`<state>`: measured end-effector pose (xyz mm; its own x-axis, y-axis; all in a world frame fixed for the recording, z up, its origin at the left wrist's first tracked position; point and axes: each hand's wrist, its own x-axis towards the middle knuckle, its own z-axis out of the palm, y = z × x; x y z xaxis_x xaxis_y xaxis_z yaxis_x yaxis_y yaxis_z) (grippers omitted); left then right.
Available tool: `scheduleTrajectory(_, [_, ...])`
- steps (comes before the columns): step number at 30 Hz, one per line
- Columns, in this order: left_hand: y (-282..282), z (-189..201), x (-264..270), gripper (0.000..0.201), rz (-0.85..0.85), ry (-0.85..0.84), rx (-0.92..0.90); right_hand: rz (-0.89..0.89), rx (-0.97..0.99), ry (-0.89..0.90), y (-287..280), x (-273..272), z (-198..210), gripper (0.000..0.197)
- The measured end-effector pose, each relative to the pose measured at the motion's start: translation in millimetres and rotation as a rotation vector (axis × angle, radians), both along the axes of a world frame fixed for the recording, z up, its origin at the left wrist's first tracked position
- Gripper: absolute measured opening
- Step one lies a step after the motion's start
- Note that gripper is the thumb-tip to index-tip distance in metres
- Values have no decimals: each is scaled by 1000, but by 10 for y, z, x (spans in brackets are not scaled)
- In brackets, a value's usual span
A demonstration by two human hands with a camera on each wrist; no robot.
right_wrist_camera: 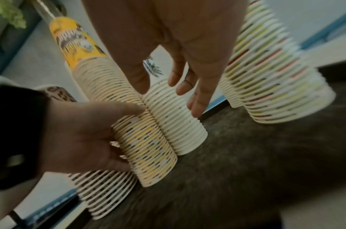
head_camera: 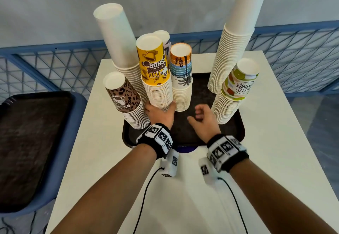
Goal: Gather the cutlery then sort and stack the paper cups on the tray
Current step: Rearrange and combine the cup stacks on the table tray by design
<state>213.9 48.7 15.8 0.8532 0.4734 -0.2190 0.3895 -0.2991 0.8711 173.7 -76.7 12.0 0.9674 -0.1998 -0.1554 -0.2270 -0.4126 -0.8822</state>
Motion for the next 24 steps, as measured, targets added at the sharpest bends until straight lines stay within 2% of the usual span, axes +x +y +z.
scheduleTrajectory(4, [71,-66,37,96,-39,-35,-26,17,-24,-34,46,457,60,77])
scheduleTrajectory(6, [95,-115,42,103,-62,-116,-63,37,31,-18,84,649,46,100])
scheduleTrajectory(8, [108,-122,39,106,-64,-172,-82,18,110,-11,160,788,46,115])
scheduleTrajectory(14, [131,-140,75,92,-80,-237,-106,-111,162,-38,221,819,40,96])
scheduleTrajectory(21, [180,-143,141,80,-291,-186,-148,-118,147,-170,39,238,-12,81])
scheduleTrajectory(24, [153,-92,231,88,-406,-161,-227,-59,191,-176,-16,40,9,75])
